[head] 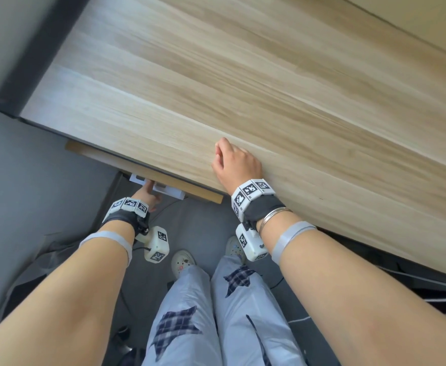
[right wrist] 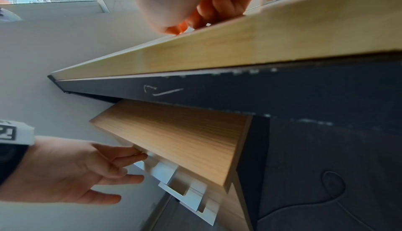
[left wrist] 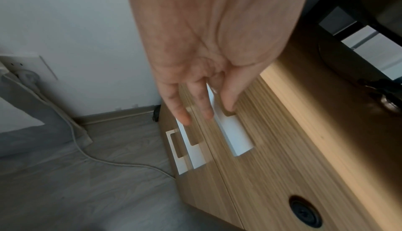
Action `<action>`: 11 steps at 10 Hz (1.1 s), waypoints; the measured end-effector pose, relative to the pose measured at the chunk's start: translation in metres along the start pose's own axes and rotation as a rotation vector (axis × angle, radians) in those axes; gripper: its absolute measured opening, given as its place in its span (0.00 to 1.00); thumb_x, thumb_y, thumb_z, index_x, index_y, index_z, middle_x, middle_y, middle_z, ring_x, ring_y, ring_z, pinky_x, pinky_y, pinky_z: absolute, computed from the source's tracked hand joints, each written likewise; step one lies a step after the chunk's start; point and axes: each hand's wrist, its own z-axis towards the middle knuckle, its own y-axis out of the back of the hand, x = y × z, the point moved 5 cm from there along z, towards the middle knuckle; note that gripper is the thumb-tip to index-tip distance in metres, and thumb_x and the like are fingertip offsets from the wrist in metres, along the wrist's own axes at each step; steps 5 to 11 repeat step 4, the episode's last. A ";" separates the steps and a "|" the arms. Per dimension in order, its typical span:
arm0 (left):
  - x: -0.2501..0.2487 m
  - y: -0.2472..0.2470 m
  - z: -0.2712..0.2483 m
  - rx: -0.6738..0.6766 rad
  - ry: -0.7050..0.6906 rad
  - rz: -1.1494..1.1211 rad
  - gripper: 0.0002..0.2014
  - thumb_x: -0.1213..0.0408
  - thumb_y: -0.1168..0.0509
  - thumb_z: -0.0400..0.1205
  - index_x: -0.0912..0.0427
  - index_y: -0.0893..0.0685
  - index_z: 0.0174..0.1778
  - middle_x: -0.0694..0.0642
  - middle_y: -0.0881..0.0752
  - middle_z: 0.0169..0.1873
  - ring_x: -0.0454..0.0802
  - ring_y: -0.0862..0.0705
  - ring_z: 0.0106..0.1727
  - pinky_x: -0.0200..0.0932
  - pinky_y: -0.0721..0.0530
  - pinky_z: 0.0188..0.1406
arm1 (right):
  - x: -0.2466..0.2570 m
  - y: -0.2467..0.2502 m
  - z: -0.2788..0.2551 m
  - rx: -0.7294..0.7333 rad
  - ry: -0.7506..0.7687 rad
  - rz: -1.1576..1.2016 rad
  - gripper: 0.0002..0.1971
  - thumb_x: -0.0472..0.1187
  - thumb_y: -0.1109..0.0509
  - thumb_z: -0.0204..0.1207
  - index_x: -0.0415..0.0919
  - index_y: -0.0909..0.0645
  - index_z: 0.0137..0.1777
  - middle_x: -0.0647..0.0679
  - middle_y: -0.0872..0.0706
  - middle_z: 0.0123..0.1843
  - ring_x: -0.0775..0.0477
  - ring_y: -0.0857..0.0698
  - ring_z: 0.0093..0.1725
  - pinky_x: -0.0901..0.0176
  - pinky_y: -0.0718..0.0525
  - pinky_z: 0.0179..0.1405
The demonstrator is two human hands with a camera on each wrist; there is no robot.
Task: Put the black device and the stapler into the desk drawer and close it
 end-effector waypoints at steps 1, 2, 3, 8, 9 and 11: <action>0.002 0.000 0.001 0.023 0.009 -0.049 0.37 0.79 0.40 0.82 0.48 0.46 0.83 0.59 0.43 0.84 0.63 0.29 0.77 0.60 0.23 0.73 | 0.000 -0.001 0.000 -0.008 0.005 0.007 0.10 0.43 0.42 0.80 0.45 0.23 0.56 0.48 0.11 0.48 0.40 0.14 0.50 0.57 0.32 0.34; 0.002 0.000 0.001 0.030 0.015 -0.048 0.37 0.80 0.40 0.81 0.50 0.44 0.83 0.58 0.41 0.83 0.63 0.31 0.78 0.61 0.24 0.73 | 0.000 -0.002 0.002 -0.010 0.010 0.007 0.10 0.43 0.42 0.80 0.45 0.23 0.56 0.49 0.11 0.48 0.40 0.14 0.49 0.58 0.32 0.35; -0.006 0.005 -0.009 -0.048 0.014 0.085 0.31 0.78 0.41 0.82 0.61 0.41 0.82 0.66 0.34 0.79 0.67 0.31 0.77 0.61 0.26 0.75 | 0.000 0.000 0.000 0.036 0.007 0.025 0.10 0.43 0.42 0.80 0.45 0.23 0.57 0.49 0.11 0.50 0.40 0.14 0.51 0.58 0.31 0.36; -0.013 0.013 -0.017 -0.096 0.012 0.274 0.26 0.74 0.41 0.83 0.64 0.35 0.79 0.68 0.27 0.75 0.66 0.27 0.75 0.58 0.28 0.76 | 0.000 0.003 0.003 0.094 0.029 0.052 0.11 0.42 0.43 0.81 0.45 0.24 0.59 0.48 0.11 0.54 0.39 0.14 0.52 0.57 0.30 0.38; -0.013 0.013 -0.017 -0.096 0.012 0.274 0.26 0.74 0.41 0.83 0.64 0.35 0.79 0.68 0.27 0.75 0.66 0.27 0.75 0.58 0.28 0.76 | 0.000 0.003 0.003 0.094 0.029 0.052 0.11 0.42 0.43 0.81 0.45 0.24 0.59 0.48 0.11 0.54 0.39 0.14 0.52 0.57 0.30 0.38; -0.013 0.013 -0.017 -0.096 0.012 0.274 0.26 0.74 0.41 0.83 0.64 0.35 0.79 0.68 0.27 0.75 0.66 0.27 0.75 0.58 0.28 0.76 | 0.000 0.003 0.003 0.094 0.029 0.052 0.11 0.42 0.43 0.81 0.45 0.24 0.59 0.48 0.11 0.54 0.39 0.14 0.52 0.57 0.30 0.38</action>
